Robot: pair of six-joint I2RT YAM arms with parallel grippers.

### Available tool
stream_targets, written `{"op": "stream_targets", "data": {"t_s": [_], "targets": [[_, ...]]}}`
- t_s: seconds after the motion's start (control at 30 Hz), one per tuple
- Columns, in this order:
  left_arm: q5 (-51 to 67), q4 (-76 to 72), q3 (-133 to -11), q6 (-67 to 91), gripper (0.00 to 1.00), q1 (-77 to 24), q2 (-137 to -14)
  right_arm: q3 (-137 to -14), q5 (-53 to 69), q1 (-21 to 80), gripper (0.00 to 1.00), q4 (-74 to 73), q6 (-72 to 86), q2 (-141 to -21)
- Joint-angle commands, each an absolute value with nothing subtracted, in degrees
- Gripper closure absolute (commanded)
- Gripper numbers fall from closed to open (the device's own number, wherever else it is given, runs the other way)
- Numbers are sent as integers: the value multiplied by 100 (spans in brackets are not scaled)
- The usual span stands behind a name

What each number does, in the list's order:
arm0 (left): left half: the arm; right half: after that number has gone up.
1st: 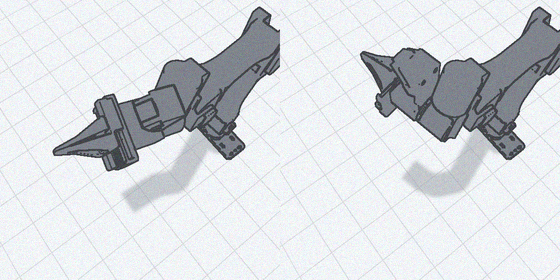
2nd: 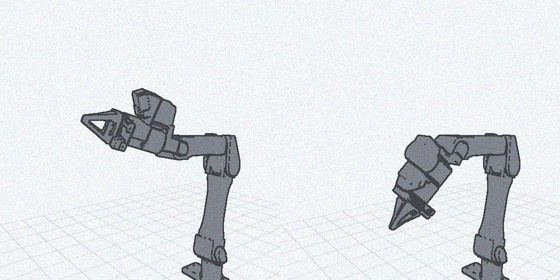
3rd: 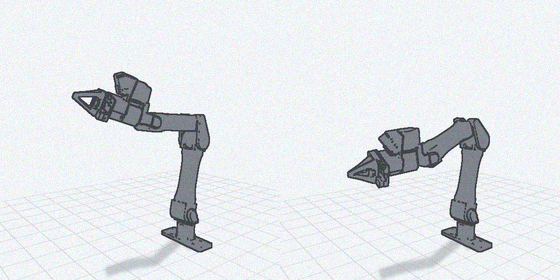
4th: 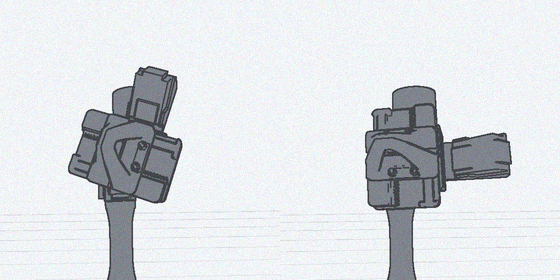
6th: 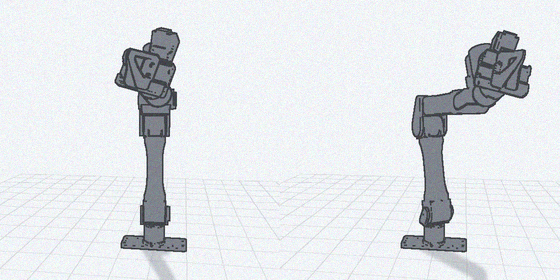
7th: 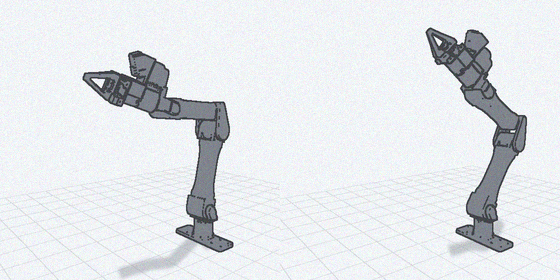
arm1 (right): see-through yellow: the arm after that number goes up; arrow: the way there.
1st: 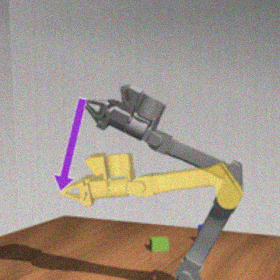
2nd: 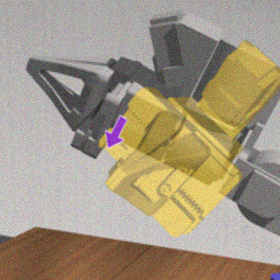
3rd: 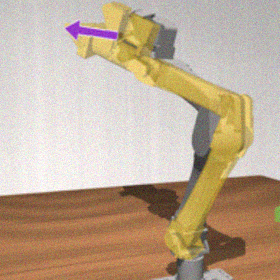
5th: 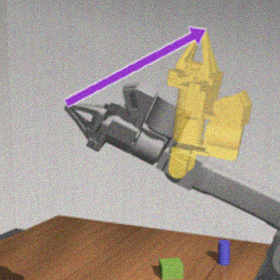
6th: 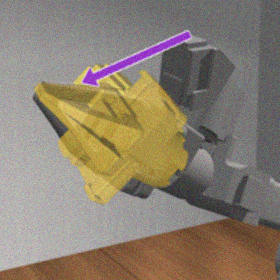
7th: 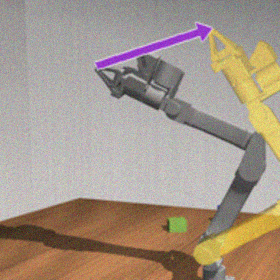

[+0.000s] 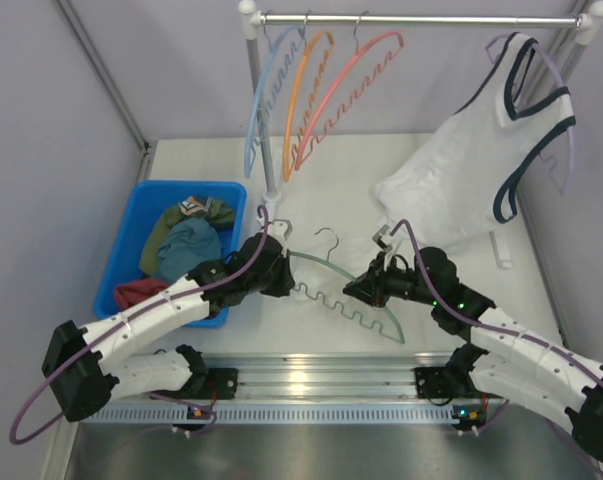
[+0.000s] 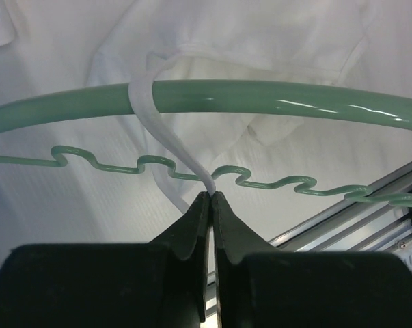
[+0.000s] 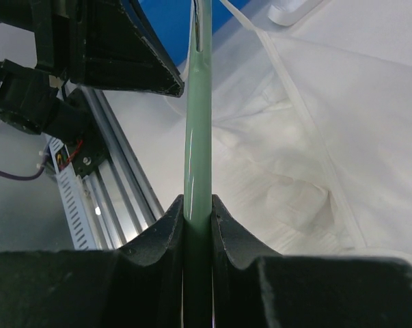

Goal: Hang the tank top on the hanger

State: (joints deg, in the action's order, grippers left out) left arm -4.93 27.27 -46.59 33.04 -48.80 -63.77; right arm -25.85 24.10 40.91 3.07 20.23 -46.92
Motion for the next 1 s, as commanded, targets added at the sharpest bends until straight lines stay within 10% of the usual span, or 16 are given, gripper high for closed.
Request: {"op": "stream_targets", "data": {"t_s": [0.0,0.97], "targets": [[-729,2461,-4878,3261,92,-4904,-6258,-2566,2558,4192,100,1230,2083,-4614],[-168,1714,-5054,2549,47,-4904,-5915,-2215,2637,4184,100,1872,2285,-4755]]}}
